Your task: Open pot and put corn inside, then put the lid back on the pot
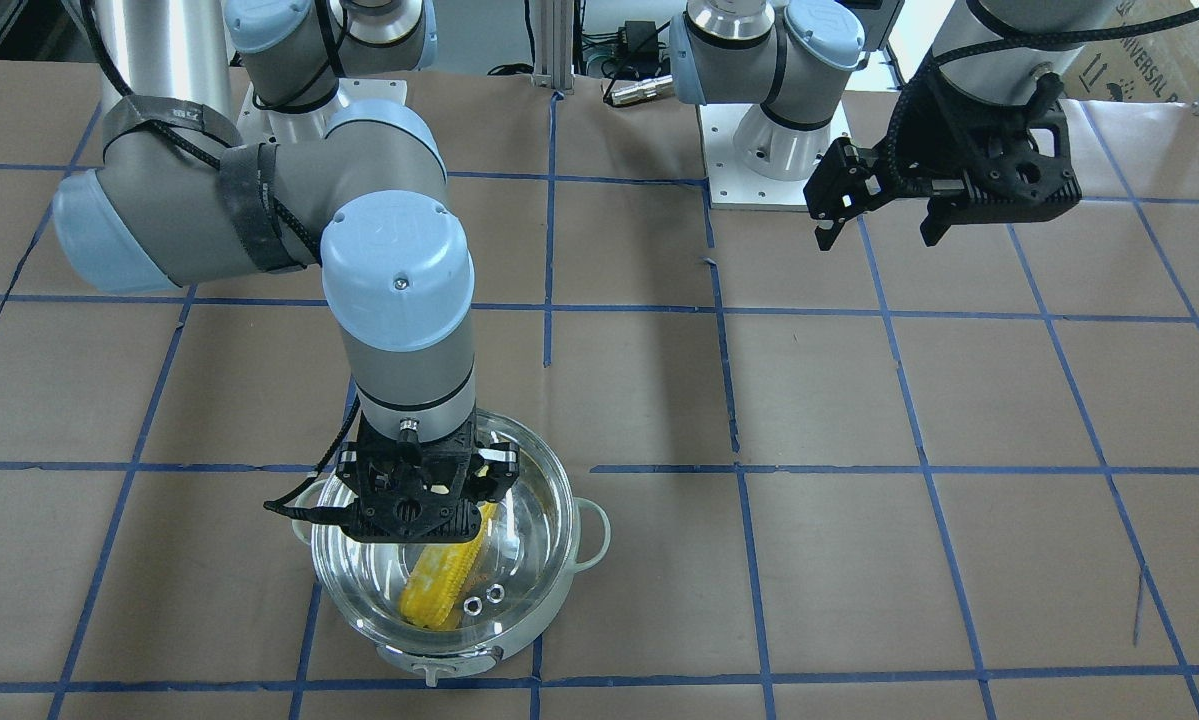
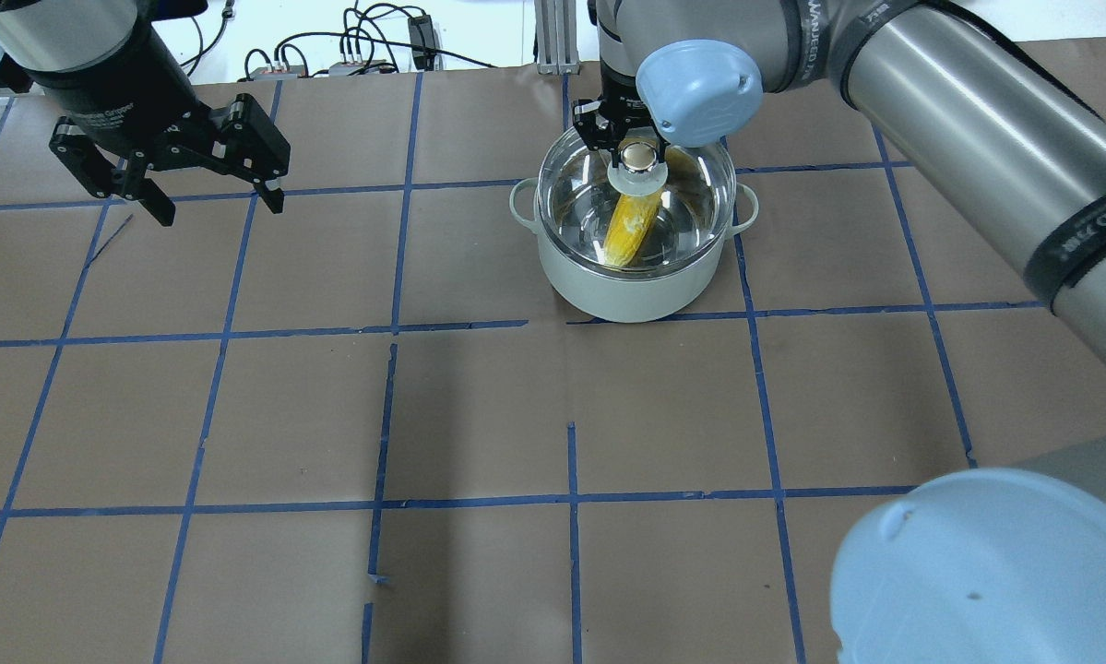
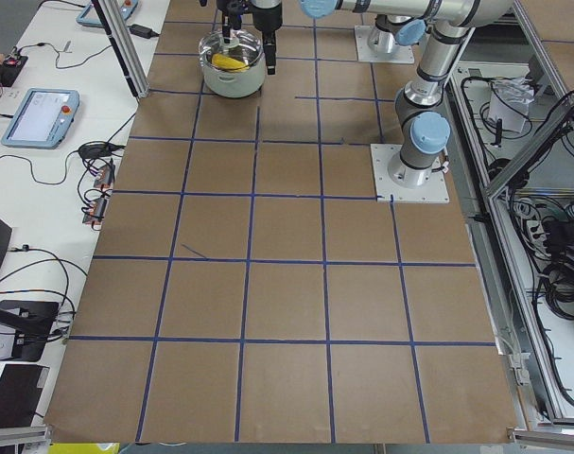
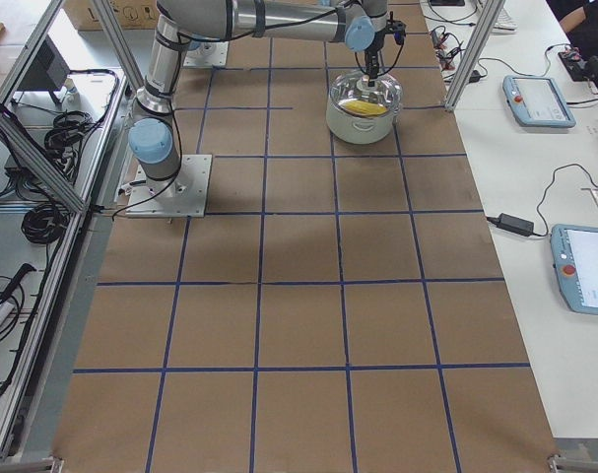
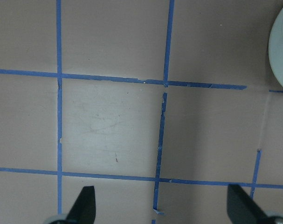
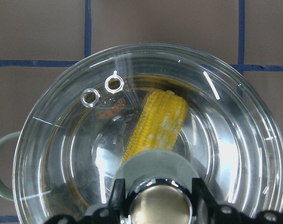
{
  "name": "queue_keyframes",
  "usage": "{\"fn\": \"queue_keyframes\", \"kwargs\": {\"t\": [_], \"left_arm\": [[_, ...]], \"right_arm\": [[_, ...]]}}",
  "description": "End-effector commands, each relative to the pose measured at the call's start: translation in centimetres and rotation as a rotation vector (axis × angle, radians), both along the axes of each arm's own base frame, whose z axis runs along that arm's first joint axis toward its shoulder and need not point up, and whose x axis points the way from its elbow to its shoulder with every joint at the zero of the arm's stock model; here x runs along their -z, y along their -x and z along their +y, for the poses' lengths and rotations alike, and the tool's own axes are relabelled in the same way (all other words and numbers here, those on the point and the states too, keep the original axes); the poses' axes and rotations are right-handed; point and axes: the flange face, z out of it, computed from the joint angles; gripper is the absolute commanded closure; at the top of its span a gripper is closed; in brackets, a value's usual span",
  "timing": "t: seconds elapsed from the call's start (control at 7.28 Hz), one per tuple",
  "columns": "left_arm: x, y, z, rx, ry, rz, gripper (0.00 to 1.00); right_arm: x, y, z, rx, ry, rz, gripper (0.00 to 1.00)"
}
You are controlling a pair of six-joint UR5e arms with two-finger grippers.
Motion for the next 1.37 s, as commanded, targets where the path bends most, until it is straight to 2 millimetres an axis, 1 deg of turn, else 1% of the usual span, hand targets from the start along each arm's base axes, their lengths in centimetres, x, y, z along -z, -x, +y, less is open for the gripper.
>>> {"fn": "queue_keyframes", "kwargs": {"t": [0.0,0.69,0.82,0.96,1.1,1.24], "left_arm": [[-0.07,0.03,0.06,0.000,0.002,0.002,0.00],[-0.14,0.12,0.34,0.001,0.002,0.002,0.00],[-0.15,0.10,0.26,0.001,0.003,0.000,0.00],[-0.23,0.10,0.31,0.001,0.005,0.000,0.00],[-0.23,0.10,0.32,0.001,0.005,0.000,0.00],[-0.23,0.09,0.32,0.001,0.005,-0.001,0.00]], "right_arm": [[0.13,-0.07,0.06,-0.001,-0.005,0.000,0.83],[0.50,-0.05,0.18,-0.001,-0.020,0.002,0.82],[0.34,-0.07,0.20,-0.001,-0.019,0.000,0.63],[0.34,-0.01,0.17,0.000,-0.020,-0.004,0.12],[0.35,-0.07,0.18,-0.002,-0.021,-0.010,0.00],[0.28,-0.09,0.16,-0.003,-0.020,-0.012,0.00]]}}
